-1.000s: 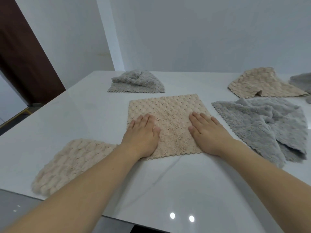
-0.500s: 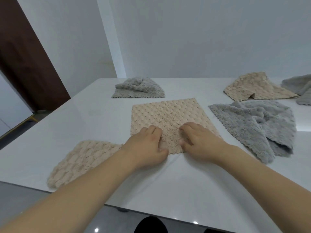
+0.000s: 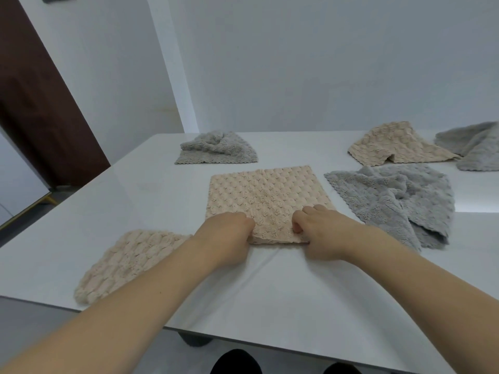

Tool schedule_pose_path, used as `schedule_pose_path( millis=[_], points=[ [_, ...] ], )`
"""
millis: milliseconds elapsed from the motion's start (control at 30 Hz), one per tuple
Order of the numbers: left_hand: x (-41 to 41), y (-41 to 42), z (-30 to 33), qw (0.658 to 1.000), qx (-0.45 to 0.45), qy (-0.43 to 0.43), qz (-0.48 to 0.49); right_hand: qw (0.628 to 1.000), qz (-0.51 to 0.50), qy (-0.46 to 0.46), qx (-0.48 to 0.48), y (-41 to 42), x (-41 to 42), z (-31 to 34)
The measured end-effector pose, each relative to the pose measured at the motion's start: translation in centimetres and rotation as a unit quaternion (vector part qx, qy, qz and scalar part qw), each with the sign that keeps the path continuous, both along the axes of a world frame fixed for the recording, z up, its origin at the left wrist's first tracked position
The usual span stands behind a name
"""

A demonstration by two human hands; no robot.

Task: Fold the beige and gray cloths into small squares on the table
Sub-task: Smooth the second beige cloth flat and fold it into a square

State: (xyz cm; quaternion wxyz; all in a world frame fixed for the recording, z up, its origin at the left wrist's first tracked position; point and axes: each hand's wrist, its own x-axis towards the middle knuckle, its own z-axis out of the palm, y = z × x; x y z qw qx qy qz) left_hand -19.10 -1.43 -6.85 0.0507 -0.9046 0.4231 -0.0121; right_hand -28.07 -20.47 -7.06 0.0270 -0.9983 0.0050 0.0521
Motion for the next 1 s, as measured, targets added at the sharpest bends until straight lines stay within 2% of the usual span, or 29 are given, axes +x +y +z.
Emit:
schedule_pose_path(
  millis=[100, 200, 267, 300, 367, 533, 667, 800, 900, 1000],
  points=[
    [-0.4, -0.1, 0.3, 0.998, 0.018, 0.055, 0.033, 0.999, -0.028, 0.022, -0.008, 0.2, 0.1, 0.2],
    [-0.3, -0.2, 0.8, 0.97, 0.013, 0.224, 0.09, 0.989, -0.087, 0.119, -0.003, 0.4, 0.5, 1.0],
    [0.2, -0.3, 1.4, 0.954, -0.012, 0.278, 0.108, 0.975, -0.122, 0.188, 0.008, 0.0, 0.6, 2.1],
    [0.5, -0.3, 1.8, 0.956, -0.037, 0.268, 0.111, 0.97, -0.136, 0.2, 0.017, -0.3, 0.7, 2.7],
    [1.4, -0.2, 2.3, 0.966, -0.093, 0.216, 0.109, 0.972, -0.157, 0.166, 0.058, -1.2, 1.1, 3.8],
    [4.7, -0.2, 3.4, 0.98, -0.143, 0.107, 0.084, 0.978, -0.151, -0.058, 0.135, -3.5, 3.7, 4.9],
    [7.3, -1.2, 3.8, 0.977, -0.17, 0.077, 0.101, 0.961, -0.147, -0.13, 0.196, -4.1, 6.2, 4.0],
    [9.5, -2.5, 3.4, 0.975, -0.177, 0.068, 0.116, 0.928, -0.168, -0.182, 0.277, -4.9, 8.4, 2.3],
    [11.0, -3.5, 2.6, 0.972, -0.185, 0.055, 0.131, 0.92, -0.18, -0.231, 0.261, -6.0, 10.2, 0.9],
    [12.5, -4.2, 1.1, 0.967, -0.192, 0.056, 0.158, 0.925, -0.188, -0.239, 0.229, -6.6, 11.6, -0.7]
  ],
)
